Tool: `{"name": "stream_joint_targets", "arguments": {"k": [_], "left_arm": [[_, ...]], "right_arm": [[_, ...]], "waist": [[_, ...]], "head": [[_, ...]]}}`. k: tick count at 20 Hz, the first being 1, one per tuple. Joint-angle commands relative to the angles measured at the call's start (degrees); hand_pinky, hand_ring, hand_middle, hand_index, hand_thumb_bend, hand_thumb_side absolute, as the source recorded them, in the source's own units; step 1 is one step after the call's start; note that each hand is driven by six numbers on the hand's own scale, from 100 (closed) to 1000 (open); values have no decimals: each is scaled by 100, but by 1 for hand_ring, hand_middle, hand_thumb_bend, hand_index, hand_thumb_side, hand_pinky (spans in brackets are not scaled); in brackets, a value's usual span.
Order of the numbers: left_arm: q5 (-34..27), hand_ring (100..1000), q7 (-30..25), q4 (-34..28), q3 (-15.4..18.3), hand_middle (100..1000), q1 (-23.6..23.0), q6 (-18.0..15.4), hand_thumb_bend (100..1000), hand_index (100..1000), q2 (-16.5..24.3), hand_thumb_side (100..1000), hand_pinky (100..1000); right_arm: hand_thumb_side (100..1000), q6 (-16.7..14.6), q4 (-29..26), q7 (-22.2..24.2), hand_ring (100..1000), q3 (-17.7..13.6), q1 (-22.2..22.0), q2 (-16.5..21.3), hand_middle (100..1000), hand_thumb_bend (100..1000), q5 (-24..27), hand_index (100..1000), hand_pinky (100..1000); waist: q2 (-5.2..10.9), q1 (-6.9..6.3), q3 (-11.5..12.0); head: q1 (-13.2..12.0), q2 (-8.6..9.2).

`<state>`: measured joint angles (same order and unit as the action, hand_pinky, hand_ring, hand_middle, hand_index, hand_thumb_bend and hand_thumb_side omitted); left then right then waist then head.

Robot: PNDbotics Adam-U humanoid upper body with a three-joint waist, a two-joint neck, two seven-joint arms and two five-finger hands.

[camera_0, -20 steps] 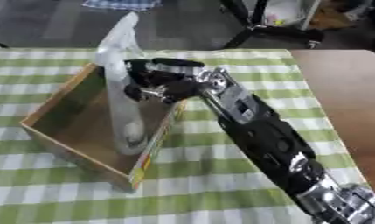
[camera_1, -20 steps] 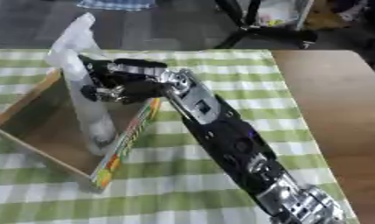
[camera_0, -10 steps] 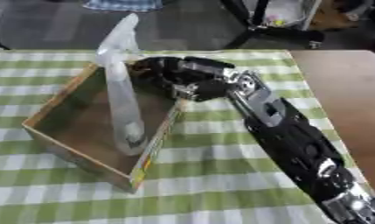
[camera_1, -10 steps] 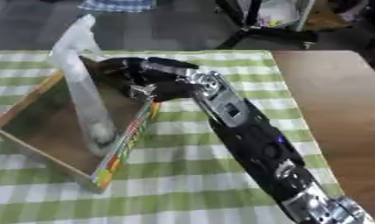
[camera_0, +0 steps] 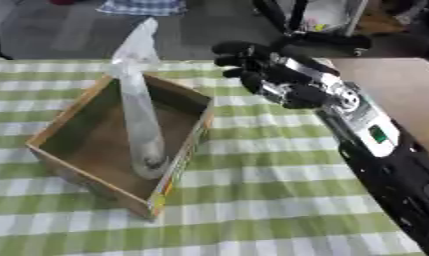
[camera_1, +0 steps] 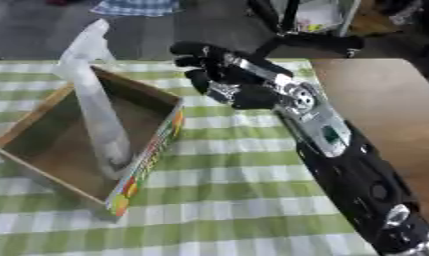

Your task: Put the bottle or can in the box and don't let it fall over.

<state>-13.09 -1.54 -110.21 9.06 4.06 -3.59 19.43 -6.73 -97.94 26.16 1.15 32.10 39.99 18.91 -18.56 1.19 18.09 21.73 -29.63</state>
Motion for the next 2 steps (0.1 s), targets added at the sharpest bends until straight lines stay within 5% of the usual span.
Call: {"name": "stream_joint_targets", "arguments": {"k": [1, 2], "left_arm": [[28, 757, 20, -111, 70, 925, 9, -4, 107, 842, 161, 851, 939], [27, 757, 21, -112, 71, 925, 7, -5, 107, 842, 162, 851, 939]], "right_arm": [[578, 182, -376, -613, 1000, -168, -69, 257, 1000, 100, 118, 854, 887], [574, 230, -447, -781, 1000, -179, -109, 263, 1000, 100, 137, 825, 861]], "waist": [[161, -11, -2], [162, -12, -3]], "head": [[-20, 65], [-23, 72]]}}
